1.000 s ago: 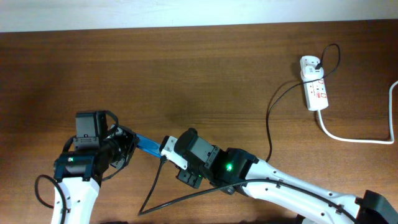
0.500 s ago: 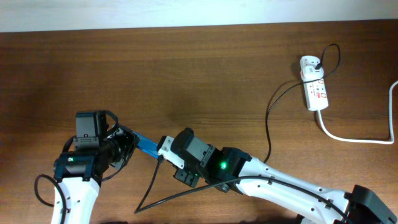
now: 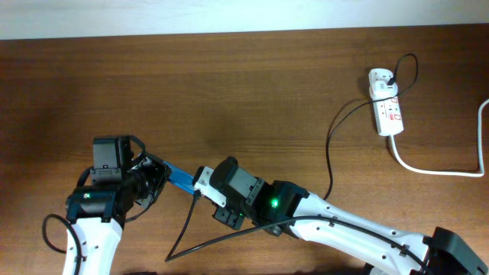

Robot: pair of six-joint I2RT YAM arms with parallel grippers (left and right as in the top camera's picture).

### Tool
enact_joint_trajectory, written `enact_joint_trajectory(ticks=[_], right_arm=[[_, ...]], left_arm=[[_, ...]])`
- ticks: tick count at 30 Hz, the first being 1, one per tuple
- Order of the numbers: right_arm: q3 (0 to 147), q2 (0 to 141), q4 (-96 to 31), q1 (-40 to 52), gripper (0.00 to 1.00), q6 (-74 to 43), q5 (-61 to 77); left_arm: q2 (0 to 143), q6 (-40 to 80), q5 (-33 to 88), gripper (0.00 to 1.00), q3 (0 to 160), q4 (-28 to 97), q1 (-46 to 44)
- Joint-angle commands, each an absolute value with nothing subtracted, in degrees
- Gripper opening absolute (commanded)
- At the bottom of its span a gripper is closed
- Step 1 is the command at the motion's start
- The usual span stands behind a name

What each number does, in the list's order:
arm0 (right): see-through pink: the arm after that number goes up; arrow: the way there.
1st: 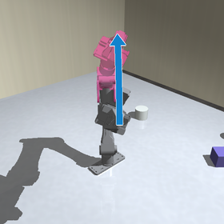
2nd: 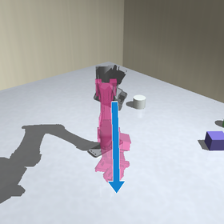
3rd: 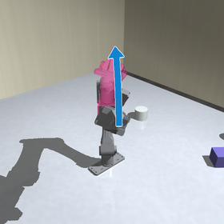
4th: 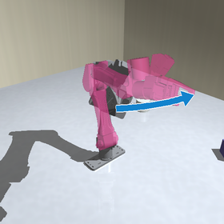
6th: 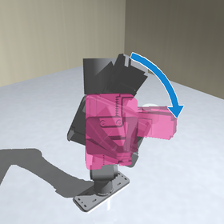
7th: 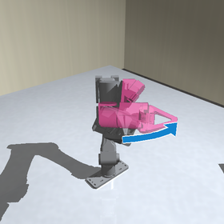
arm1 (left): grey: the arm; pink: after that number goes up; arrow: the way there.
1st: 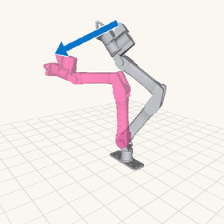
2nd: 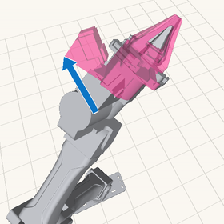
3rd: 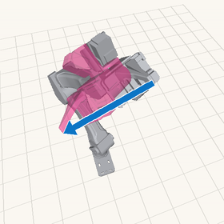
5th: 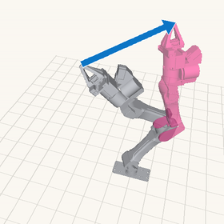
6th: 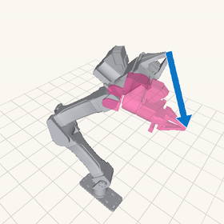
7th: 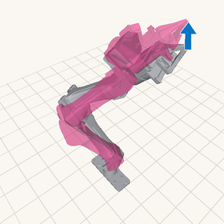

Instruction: Plug charger to phone and switch on socket

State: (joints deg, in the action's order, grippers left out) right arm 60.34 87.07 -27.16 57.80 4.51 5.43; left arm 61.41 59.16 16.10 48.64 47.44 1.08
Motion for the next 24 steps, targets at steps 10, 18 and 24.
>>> enact_joint_trajectory(ticks=[10,18,24], right_arm=[[61.1,87.5,-26.28,57.67,0.04,0.97,5.37],[61.08,89.8,-25.39,57.67,0.04,0.97,5.3],[61.1,89.56,-27.55,55.42,0.04,-0.56,5.58]], left_arm=[[60.9,56.71,16.58,0.0,49.5,47.27,0.91],[60.9,56.69,16.75,0.0,49.5,47.29,0.91],[60.9,54.22,15.18,0.0,49.5,47.51,0.91]])
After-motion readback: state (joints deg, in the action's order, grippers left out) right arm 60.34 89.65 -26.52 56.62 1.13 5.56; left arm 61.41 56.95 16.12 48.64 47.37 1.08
